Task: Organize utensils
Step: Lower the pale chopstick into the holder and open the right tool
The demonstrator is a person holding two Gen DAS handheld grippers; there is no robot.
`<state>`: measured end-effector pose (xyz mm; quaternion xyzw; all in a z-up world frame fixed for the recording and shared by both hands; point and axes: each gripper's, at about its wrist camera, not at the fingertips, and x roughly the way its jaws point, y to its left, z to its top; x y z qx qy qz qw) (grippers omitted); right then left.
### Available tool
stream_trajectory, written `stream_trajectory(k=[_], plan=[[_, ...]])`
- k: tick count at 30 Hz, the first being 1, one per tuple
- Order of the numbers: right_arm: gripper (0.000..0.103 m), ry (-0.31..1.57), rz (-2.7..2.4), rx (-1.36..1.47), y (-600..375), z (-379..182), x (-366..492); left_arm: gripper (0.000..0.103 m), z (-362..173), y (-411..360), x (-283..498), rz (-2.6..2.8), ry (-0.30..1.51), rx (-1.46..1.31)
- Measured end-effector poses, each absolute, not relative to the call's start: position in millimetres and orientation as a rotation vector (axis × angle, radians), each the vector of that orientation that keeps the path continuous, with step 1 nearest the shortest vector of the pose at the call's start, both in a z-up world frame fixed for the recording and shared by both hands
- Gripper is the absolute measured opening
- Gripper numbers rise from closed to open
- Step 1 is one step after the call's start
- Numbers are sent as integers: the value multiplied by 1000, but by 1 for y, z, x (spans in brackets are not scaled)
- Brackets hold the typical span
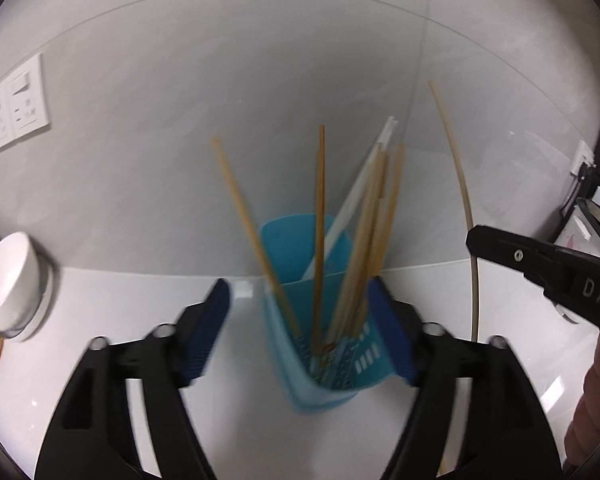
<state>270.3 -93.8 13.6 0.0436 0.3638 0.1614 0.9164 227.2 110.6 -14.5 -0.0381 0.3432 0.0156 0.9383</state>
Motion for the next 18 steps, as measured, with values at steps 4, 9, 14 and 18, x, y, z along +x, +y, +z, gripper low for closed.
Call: stream_trajectory(k=[4,9,14,18], plan=[[4,713,361,87,-83,16,272,92,-10,126,220,66,719,-91],[4,678,383,95,-70,15,276,97,-8,141,215,93,729,-103],[4,635,401,110,-60,10,279,97,-8,149,212,102,738,-116],[4,595,413,128,-56,7,278,97,-11,157,210,104,750,-129]])
